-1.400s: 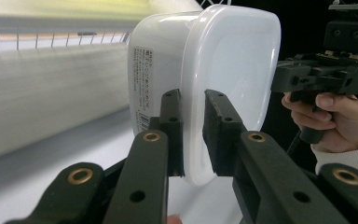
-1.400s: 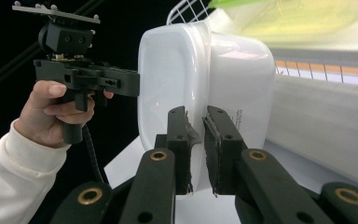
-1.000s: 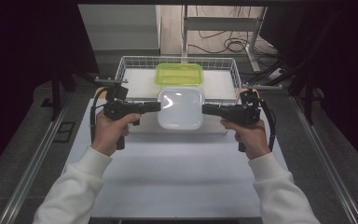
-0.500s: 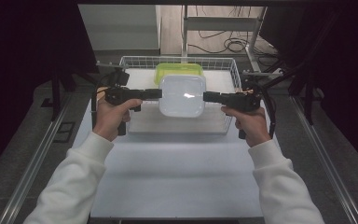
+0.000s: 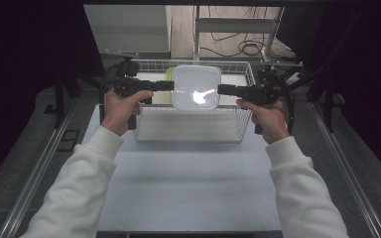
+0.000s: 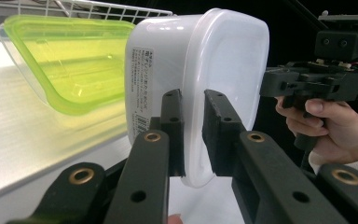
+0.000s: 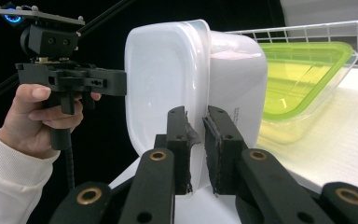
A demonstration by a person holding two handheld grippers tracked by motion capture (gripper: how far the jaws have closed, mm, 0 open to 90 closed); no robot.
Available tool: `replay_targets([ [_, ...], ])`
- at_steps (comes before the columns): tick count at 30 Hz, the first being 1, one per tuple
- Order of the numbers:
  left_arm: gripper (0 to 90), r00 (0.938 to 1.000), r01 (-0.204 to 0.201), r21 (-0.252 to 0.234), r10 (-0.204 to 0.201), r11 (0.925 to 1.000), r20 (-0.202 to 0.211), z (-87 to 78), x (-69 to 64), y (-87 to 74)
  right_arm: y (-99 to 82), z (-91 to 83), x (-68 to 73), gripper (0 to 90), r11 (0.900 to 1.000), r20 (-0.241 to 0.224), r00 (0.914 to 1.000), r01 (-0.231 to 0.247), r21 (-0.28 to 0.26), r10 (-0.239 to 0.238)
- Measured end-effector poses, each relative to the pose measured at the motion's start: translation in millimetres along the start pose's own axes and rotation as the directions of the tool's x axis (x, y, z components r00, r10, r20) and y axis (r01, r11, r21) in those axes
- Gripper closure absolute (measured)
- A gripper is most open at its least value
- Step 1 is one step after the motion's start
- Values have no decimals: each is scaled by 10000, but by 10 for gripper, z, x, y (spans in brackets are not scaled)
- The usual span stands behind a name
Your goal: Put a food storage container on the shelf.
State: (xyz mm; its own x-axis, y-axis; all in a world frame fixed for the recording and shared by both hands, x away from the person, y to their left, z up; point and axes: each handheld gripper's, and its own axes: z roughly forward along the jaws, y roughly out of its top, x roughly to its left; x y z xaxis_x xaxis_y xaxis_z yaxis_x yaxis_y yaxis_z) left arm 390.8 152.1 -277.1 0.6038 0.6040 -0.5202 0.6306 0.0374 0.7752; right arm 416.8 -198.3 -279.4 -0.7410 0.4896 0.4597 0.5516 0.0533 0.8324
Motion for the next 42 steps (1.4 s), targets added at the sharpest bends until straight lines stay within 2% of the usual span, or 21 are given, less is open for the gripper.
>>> replay_targets([
  [4, 787, 10000, -14, 50, 14, 10000, 3, 15, 30, 95, 79, 33, -53, 800, 10000, 11, 10000, -89, 14, 89],
  [16, 788, 10000, -64, 83, 65, 9999, -74, 29, 76, 392, 343, 77, -93, 799, 9995, 89, 9995, -297, 46, 296],
  [24, 788, 9997, 229, -88, -229, 9997, 25, 56, 151, 518, 524, 131, -127, 799, 9991, 222, 9990, -386, 152, 382],
  [27, 788, 9995, 329, -17, -329, 9995, 3, 62, 189, 555, 567, 166, -154, 799, 9986, 216, 9987, -477, 248, 472],
  [31, 788, 9987, 518, 23, -518, 9987, -21, 75, 241, 591, 627, 231, -196, 799, 9971, 261, 9976, -646, 406, 636],
  [33, 788, 9965, 840, 149, -839, 9964, -34, 103, 319, 611, 652, 272, -234, 799, 9953, 273, 9965, -808, 531, 794],
  [34, 788, 9965, 840, 149, -839, 9964, -34, 103, 319, 611, 652, 272, -234, 799, 9953, 273, 9965, -808, 531, 794],
  [36, 788, 9937, 1118, 320, -1118, 9932, -31, 143, 420, 620, 671, 351, -302, 798, 9916, 362, 9937, -1088, 701, 1064],
  [39, 788, 9904, 1381, 408, -1380, 9896, -37, 179, 499, 624, 672, 408, -365, 798, 9873, 366, 9900, -1387, 768, 1363],
  [41, 788, 9890, 1474, 370, -1476, 9884, 32, 185, 517, 624, 671, 423, -388, 798, 9860, 358, 9886, -1486, 760, 1462],
  [42, 789, 9865, 1615, 415, -1624, 9860, 196, 193, 547, 630, 675, 430, -429, 799, 9822, 207, 9845, -1750, 676, 1740],
])
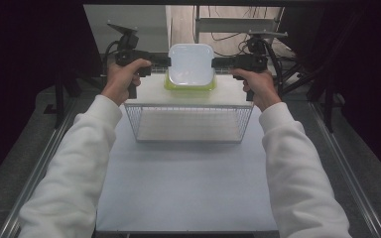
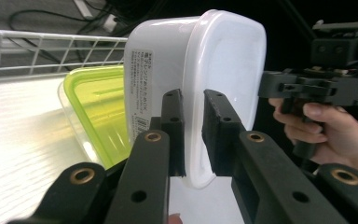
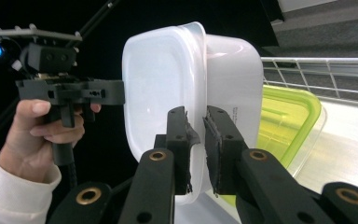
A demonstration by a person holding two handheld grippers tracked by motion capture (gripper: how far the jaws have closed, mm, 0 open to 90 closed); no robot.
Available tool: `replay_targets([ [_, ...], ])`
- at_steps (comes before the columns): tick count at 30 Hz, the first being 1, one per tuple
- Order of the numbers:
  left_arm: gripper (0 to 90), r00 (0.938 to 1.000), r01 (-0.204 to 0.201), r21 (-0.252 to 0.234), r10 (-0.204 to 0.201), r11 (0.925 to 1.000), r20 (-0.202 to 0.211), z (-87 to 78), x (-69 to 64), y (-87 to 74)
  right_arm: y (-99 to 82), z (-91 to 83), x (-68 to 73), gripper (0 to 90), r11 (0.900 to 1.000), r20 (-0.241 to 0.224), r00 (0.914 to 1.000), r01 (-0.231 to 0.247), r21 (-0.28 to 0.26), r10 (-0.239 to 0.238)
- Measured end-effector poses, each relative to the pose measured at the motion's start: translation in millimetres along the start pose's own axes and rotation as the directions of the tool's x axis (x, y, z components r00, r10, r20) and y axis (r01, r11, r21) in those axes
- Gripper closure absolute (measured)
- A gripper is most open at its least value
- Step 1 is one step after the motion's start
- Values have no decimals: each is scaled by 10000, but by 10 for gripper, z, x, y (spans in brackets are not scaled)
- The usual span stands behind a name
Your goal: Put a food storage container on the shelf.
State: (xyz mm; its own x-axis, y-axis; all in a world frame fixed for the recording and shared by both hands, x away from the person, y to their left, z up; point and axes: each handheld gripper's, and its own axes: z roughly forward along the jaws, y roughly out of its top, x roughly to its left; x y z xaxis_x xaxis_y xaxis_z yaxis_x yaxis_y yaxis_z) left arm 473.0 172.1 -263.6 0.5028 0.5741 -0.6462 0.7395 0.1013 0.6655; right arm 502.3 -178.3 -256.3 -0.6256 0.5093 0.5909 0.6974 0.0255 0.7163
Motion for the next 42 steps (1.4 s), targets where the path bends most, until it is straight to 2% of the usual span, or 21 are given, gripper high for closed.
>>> replay_targets([
  [3, 790, 10000, 53, 29, -54, 10000, 42, 8, 13, 14, 14, 2, -22, 798, 10000, -30, 10000, -94, -19, 94],
  [7, 784, 9995, 314, 29, -314, 9995, -10, 34, 46, 59, 57, 29, -55, 790, 9993, -47, 9993, -377, 19, 377],
  [9, 782, 9985, 551, 115, -551, 9984, 5, 55, 77, 101, 95, 47, -91, 783, 9970, -68, 9970, -770, 113, 771],
  [10, 781, 9985, 551, 115, -551, 9984, 5, 55, 77, 101, 95, 47, -91, 783, 9970, -68, 9970, -770, 113, 771],
  [15, 769, 9936, 1125, 172, -1126, 9935, 80, 118, 170, 182, 178, 103, -153, 762, 9900, 83, 9904, -1382, 283, 1381],
  [19, 764, 9873, 1564, 60, -1565, 9877, 264, 166, 240, 217, 200, 138, -239, 748, 9801, 12, 9803, -1973, 223, 1973],
  [20, 762, 9873, 1564, 60, -1565, 9877, 264, 166, 240, 217, 199, 151, -271, 747, 9773, -58, 9774, -2113, 148, 2114],
  [21, 762, 9846, 1714, 19, -1714, 9852, 333, 181, 265, 224, 199, 151, -271, 747, 9773, -58, 9774, -2113, 148, 2114],
  [22, 758, 9816, 1870, -41, -1867, 9823, 393, 200, 301, 231, 207, 168, -324, 746, 9670, -165, 9669, -2543, 122, 2545],
  [25, 753, 9761, 2114, -139, -2103, 9773, 541, 231, 366, 234, 218, 195, -354, 745, 9596, -162, 9594, -2815, 18, 2815],
  [28, 745, 9749, 2163, -206, -2148, 9761, 589, 255, 395, 236, 226, 205, -375, 745, 9578, -69, 9578, -2873, 33, 2873],
  [34, 745, 9740, 2162, -240, -2140, 9760, 745, 263, 414, 233, 226, 197, -398, 746, 9569, -203, 9567, -2903, 32, 2903],
  [39, 740, 9769, 2062, -316, -2040, 9780, 633, 263, 397, 226, 224, 195, -391, 744, 9585, -167, 9584, -2849, -11, 2849],
  [42, 726, 9815, 1867, -343, -1849, 9818, 505, 264, 371, 214, 225, 186, -368, 731, 9674, -45, 9674, -2532, -26, 2532],
])
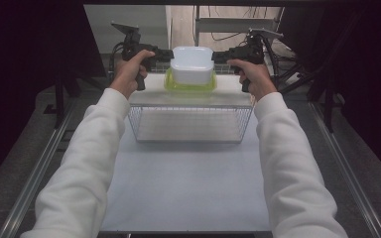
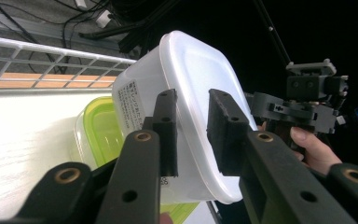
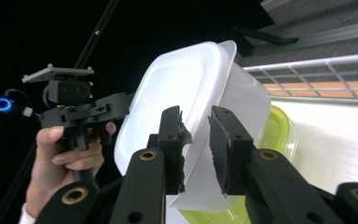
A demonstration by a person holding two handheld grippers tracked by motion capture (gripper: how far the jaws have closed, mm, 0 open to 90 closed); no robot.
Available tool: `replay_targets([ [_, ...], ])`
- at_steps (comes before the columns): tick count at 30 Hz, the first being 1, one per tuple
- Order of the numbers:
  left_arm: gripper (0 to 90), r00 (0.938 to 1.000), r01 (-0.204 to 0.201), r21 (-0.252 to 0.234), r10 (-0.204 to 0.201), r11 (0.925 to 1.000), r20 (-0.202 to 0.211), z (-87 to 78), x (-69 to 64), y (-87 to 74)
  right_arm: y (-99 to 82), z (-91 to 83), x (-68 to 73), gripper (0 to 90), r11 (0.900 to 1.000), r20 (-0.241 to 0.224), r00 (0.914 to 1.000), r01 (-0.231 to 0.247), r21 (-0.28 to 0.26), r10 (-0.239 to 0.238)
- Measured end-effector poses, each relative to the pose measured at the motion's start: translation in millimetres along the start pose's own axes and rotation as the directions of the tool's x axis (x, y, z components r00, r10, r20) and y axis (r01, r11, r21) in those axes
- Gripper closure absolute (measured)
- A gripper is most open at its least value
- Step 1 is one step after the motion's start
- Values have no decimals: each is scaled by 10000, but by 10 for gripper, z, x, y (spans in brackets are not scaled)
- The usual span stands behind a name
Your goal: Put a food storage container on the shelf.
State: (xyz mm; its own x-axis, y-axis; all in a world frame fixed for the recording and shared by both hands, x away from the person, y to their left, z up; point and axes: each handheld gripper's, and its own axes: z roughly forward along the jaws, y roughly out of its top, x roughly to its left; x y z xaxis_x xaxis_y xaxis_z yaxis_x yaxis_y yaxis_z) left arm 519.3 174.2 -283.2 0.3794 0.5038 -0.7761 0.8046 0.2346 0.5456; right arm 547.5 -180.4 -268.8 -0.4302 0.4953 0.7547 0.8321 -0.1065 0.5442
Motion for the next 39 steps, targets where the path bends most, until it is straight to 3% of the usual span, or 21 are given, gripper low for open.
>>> replay_targets([
  [2, 641, 9998, -124, -19, 123, 9999, -165, 0, -18, -5, -3, -5, 12, 681, 9998, 148, 9997, 211, -6, -211],
  [3, 598, 9987, -417, -232, 410, 9989, -288, -21, -48, -15, -10, -26, 44, 592, 9985, 252, 9985, 500, -229, -494],
  [6, 563, 9963, -796, -412, 783, 9960, -342, -59, -89, -28, -13, -62, 67, 552, 9964, 221, 9968, 778, -344, -771],
  [8, 456, 9920, -1178, -625, 1145, 9911, -538, -111, -126, -53, -38, -149, 115, 479, 9888, 166, 9910, 1337, -659, -1329],
  [13, 389, 9829, -1729, -830, 1665, 9814, -787, -209, -165, -147, -113, -262, 174, 411, 9744, 295, 9778, 2091, -828, -2073],
  [14, 352, 9776, -1959, -835, 1879, 9771, -945, -242, -181, -200, -163, -320, 198, 381, 9639, 469, 9674, 2521, -854, -2488],
  [15, 332, 9776, -1959, -835, 1879, 9771, -945, -242, -181, -200, -163, -320, 198, 381, 9639, 469, 9674, 2521, -854, -2488],
  [16, 332, 9699, -2242, -803, 2144, 9712, -1151, -274, -192, -261, -192, -351, 206, 369, 9585, 551, 9617, 2723, -848, -2684],
  [18, 311, 9636, -2448, -847, 2326, 9659, -1319, -315, -201, -327, -304, -453, 228, 339, 9418, 809, 9442, 3257, -829, -3193],
  [19, 309, 9570, -2711, -849, 2589, 9588, -1310, -372, -215, -419, -344, -482, 234, 333, 9371, 865, 9386, 3404, -774, -3339],
  [22, 301, 9498, -2988, -807, 2882, 9509, -1218, -419, -232, -527, -433, -540, 247, 325, 9264, 976, 9265, 3705, -670, -3635],
  [24, 297, 9389, -3343, -744, 3252, 9395, -1123, -503, -238, -712, -598, -625, 259, 318, 9054, 1185, 9041, 4196, -653, -4105],
  [25, 296, 9389, -3343, -744, 3252, 9395, -1123, -503, -238, -712, -598, -625, 259, 318, 9054, 1185, 9041, 4196, -653, -4105],
  [26, 295, 9340, -3469, -695, 3377, 9353, -1163, -565, -244, -848, -727, -686, 265, 305, 8889, 1354, 8861, 4540, -608, -4433],
  [28, 294, 9315, -3541, -574, 3466, 9334, -1104, -610, -247, -989, -832, -730, 266, 298, 8778, 1387, 8750, 4750, -618, -4638],
  [29, 294, 9315, -3541, -574, 3466, 9334, -1104, -610, -247, -989, -832, -730, 266, 298, 8778, 1387, 8750, 4750, -618, -4638],
  [31, 295, 9279, -3624, -515, 3551, 9306, -1137, -658, -228, -1154, -979, -782, 263, 286, 8626, 1481, 8590, 5023, -594, -4900],
  [34, 296, 9248, -3733, -468, 3677, 9265, -981, -707, -178, -1377, -1258, -832, 204, 267, 8562, 1466, 8525, 5135, -562, -5017],
  [35, 296, 9275, -3685, -512, 3634, 9282, -876, -736, -118, -1548, -1345, -840, 175, 267, 8561, 1422, 8534, 5132, -612, -5014],
  [37, 297, 9283, -3677, -530, 3631, 9284, -805, -751, -68, -1658, -1431, -849, 135, 266, 8553, 1357, 8536, 5142, -638, -5030],
  [39, 297, 9261, -3690, -396, 3638, 9286, -997, -761, 72, -1898, -1701, -874, 1, 264, 8615, 1210, 8609, 5036, -653, -4941],
])
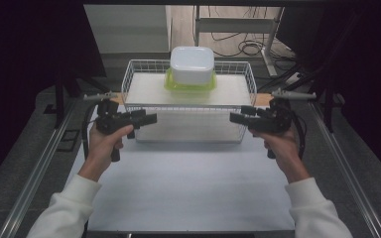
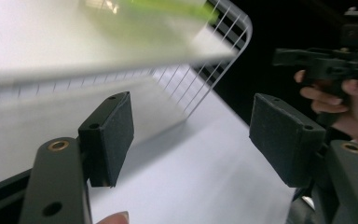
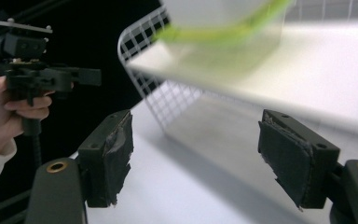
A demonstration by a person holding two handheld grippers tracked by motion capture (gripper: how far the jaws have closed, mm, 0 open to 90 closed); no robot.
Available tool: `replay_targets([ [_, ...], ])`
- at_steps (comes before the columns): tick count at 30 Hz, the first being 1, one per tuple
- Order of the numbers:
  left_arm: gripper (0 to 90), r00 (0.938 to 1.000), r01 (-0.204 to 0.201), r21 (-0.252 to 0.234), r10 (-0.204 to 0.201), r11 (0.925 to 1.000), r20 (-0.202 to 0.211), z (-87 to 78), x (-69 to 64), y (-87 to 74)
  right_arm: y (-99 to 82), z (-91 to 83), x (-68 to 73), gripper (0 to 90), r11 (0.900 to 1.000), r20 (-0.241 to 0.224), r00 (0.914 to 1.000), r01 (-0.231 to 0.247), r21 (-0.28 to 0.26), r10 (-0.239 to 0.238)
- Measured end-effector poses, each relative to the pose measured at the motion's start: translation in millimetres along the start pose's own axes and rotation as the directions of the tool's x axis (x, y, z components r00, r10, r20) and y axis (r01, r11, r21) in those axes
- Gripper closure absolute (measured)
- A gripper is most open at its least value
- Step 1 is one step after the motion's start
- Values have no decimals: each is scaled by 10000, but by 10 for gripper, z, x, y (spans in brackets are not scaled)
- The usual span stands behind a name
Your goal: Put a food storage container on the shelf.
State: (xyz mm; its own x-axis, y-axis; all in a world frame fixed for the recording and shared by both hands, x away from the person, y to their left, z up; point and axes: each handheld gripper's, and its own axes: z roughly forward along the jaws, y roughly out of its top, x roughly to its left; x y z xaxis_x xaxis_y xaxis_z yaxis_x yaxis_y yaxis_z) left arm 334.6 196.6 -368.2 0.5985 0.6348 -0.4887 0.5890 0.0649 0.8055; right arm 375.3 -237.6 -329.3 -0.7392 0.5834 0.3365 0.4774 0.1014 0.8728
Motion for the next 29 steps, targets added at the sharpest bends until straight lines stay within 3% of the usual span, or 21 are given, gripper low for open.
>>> replay_targets([
  [3, 298, 9997, -70, 324, 77, 9995, -213, -9, 39, -307, -311, -62, -24, 264, 10000, 63, 10000, -24, 95, 23],
  [4, 297, 9997, -70, 324, 77, 9995, -213, -9, 39, -307, -311, -62, -24, 264, 10000, 63, 10000, -24, 95, 23],
  [6, 297, 9996, -61, 858, 84, 9963, -263, 5, 62, -618, -618, -95, -92, 260, 9988, 316, 9994, -153, 457, 139],
  [7, 295, 9996, -61, 858, 84, 9963, -263, 5, 62, -618, -714, -99, -115, 260, 9978, 407, 9991, -161, 651, 135],
  [8, 296, 9992, -46, 1168, 91, 9931, -383, 10, 89, -807, -804, -104, -135, 260, 9966, 506, 9985, -236, 793, 197],
  [9, 297, 9992, -46, 1168, 91, 9931, -383, 10, 89, -807, -804, -104, -135, 260, 9966, 506, 9985, -236, 793, 197],
  [10, 297, 9994, 112, 1450, -65, 9894, -332, 28, 118, -908, -886, -106, -160, 260, 9949, 564, 9980, -344, 946, 291],
  [12, 295, 9967, 157, 1903, -3, 9816, -808, 59, 192, -1055, -1105, -98, -221, 261, 9891, 788, 9954, -646, 1321, 545],
  [14, 296, 9965, 250, 1987, -85, 9797, -831, 64, 218, -1089, -1173, -84, -235, 260, 9861, 848, 9945, -734, 1488, 613],
  [17, 297, 9956, 183, 2013, 6, 9794, -935, 77, 214, -1112, -1269, -45, -234, 251, 9758, 1191, 9925, -519, 2123, 269],
  [25, 280, 9928, 43, 2171, 219, 9761, -1180, 124, 221, -1146, -1300, -50, -201, 249, 9821, 1235, 9922, -404, 1838, 177],
  [29, 267, 9875, -35, 2252, 388, 9743, -1529, 153, 286, -1170, -1331, -61, -227, 220, 9855, 1452, 9894, -314, 1670, 69],
])
